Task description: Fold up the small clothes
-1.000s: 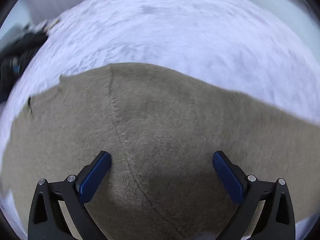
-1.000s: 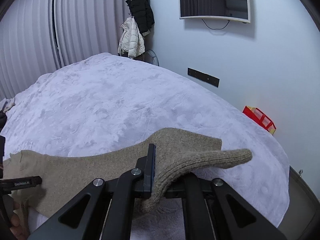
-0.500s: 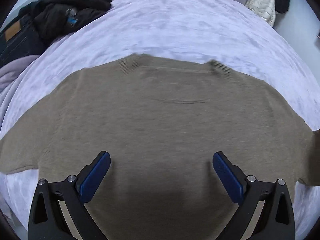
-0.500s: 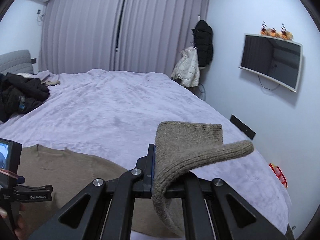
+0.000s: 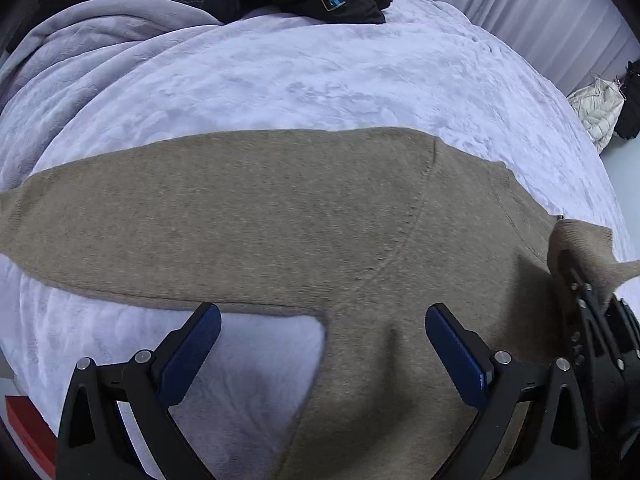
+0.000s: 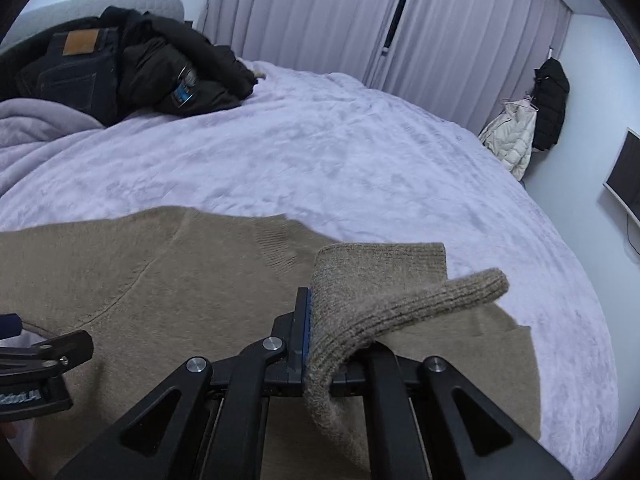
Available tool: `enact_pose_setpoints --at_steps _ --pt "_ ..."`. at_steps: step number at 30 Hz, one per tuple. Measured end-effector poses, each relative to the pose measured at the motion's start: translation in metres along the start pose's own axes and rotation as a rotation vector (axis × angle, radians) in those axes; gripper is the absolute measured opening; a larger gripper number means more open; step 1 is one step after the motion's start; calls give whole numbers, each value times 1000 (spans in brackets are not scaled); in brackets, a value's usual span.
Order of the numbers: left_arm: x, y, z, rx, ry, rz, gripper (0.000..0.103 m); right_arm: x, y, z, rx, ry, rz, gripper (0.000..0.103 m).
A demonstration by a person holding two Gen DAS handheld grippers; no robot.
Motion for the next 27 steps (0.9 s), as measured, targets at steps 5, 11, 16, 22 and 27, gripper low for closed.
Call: enact_pose_setpoints --at_steps 5,11,16,22,27 --pt "-2 1 15 -3 -16 4 103 -5 28 24 66 40 92 9" --pt "-6 -12 7 -23 -57 -19 103 2 22 11 249 151 104 65" --pt "-7 -20 -46 -79 19 -32 103 5 -22 -75 218 292 -9 75" --pt "-16 -20 -164 -267 182 -35 103 -58 -5 -166 -99 231 204 75" --pt "-35 14 -228 -206 369 -19 103 -98 8 -180 -72 294 255 76"
Point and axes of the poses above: each gripper's, at about its wrist camera, not at the fingertips, and y roughly the way its jaws point, z to its left, x to its top, the point moved 1 cm from there along y, roughly the way its jaws point, and after that the axes turned 14 degrees about -z, right-handed, at the moved point
